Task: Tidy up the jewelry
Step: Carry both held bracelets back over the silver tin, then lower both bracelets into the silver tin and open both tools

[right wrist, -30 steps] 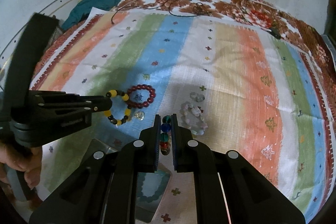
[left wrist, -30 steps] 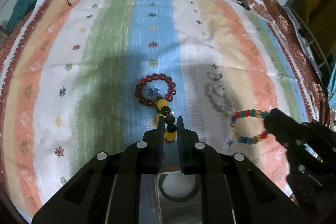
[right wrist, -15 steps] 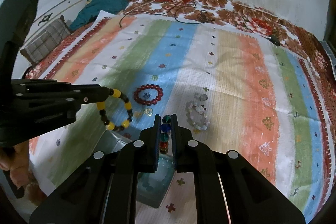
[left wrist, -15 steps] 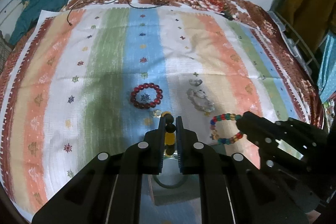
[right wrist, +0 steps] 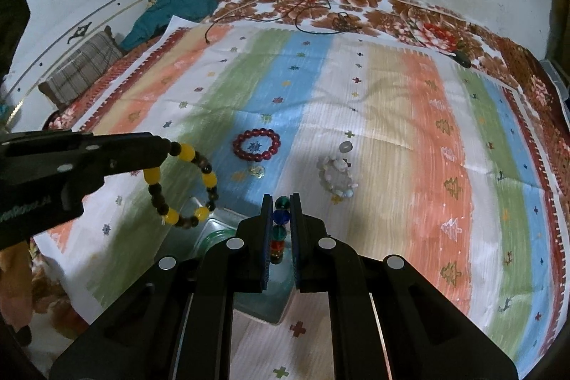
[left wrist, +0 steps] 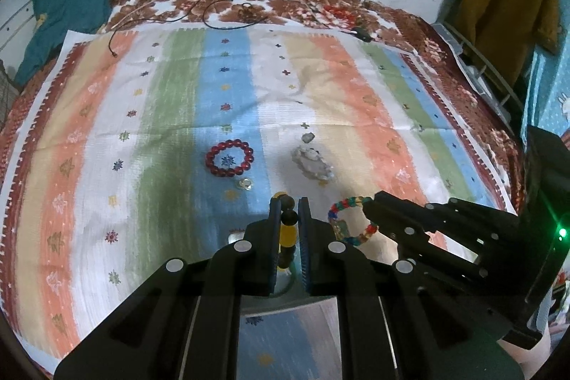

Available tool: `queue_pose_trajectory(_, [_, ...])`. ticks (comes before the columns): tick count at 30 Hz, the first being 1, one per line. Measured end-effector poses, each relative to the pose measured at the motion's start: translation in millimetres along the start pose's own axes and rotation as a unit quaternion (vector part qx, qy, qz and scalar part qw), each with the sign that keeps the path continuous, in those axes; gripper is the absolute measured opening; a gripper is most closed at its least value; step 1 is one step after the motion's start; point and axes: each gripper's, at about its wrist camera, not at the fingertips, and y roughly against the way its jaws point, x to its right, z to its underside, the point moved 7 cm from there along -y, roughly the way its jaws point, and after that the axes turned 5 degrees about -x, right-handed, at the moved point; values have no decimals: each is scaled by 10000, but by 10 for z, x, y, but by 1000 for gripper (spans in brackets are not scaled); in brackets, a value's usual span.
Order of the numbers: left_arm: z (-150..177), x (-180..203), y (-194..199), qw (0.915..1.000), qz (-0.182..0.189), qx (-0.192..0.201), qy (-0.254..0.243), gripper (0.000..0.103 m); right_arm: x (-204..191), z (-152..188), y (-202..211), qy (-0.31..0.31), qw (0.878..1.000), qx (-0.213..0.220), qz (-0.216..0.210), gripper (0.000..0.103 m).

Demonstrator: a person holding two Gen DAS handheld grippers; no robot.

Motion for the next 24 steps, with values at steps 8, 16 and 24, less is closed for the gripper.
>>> queue_pose_trajectory(8, [175, 63, 112, 9999, -62, 81, -67, 9, -69, 142, 69, 43, 10000, -20, -24, 10])
queue_pose_trajectory(16, [289, 53, 151, 10000, -44, 45, 0, 9, -121, 224, 111, -5, 9999, -16, -132, 11])
queue_pose_trajectory(24, [265, -206, 96, 9982, -494, 4, 345, 21, 88, 249, 34, -209, 9995, -125, 201, 33])
